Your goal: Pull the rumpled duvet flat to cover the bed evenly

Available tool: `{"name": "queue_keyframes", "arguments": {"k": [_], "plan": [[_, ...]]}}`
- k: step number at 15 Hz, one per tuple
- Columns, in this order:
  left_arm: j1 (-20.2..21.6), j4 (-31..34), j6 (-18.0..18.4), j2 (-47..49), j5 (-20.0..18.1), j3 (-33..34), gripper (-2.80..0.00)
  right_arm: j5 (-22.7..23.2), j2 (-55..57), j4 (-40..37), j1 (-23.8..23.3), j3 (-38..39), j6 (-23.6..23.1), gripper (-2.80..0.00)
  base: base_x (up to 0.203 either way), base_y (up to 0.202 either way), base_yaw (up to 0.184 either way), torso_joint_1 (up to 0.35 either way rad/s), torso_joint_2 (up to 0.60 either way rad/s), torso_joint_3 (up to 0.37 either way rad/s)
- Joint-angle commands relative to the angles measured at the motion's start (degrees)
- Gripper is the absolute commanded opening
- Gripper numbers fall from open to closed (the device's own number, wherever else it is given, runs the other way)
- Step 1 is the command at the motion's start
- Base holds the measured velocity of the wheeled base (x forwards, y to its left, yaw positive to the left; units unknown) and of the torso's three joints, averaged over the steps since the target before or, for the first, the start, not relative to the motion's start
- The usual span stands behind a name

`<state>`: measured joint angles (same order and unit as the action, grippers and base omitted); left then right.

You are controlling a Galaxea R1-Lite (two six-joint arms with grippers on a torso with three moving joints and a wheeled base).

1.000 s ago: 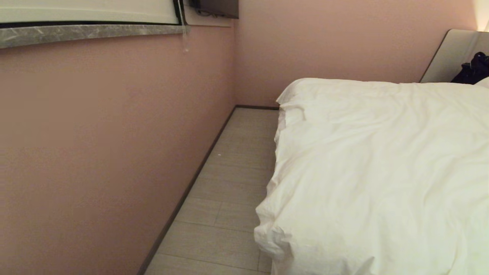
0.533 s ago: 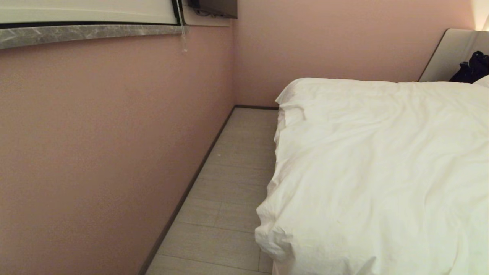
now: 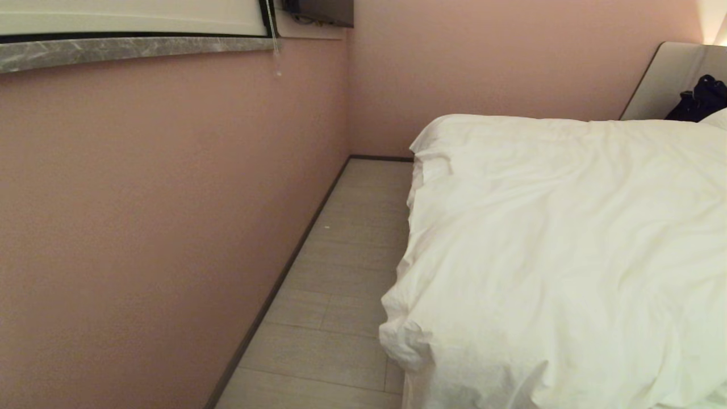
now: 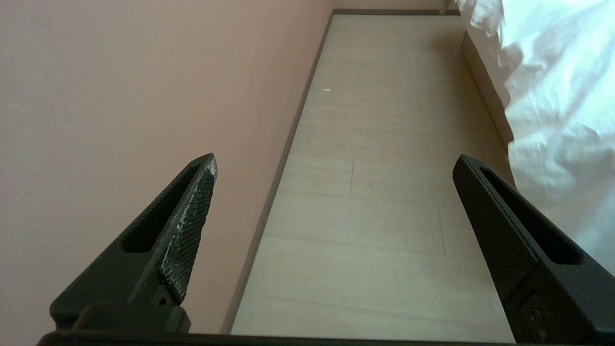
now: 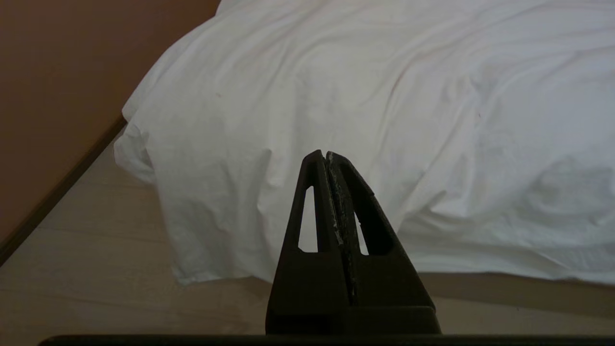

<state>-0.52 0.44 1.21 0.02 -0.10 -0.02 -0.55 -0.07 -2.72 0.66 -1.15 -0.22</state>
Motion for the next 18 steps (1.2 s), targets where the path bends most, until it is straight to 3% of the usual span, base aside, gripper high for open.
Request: {"name": "queue_keyframes", "arguments": {"k": [1,13,18], "plan": [[0.00,0.00,0.02,-0.02,0.01,-0.03,0.00,0.02,0.07,-0.01,0.04,0.00,-0.04,-2.80,-0.196,0.000,0.001,0.002,0.00,0.002],[0.00,0.00,-0.06,-0.02,0.01,0.01,0.00,0.02,0.07,-0.01,0.04,0.00,-0.04,-2.80,-0.192,0.000,0.001,0.002,0.00,0.002],[0.00,0.00,-0.50,-0.02,0.01,0.02,0.00,0.02,0.07,-0.01,0.04,0.00,-0.04,-2.80,-0.023,0.000,0.000,-0.001,0.00,0.000]]}}
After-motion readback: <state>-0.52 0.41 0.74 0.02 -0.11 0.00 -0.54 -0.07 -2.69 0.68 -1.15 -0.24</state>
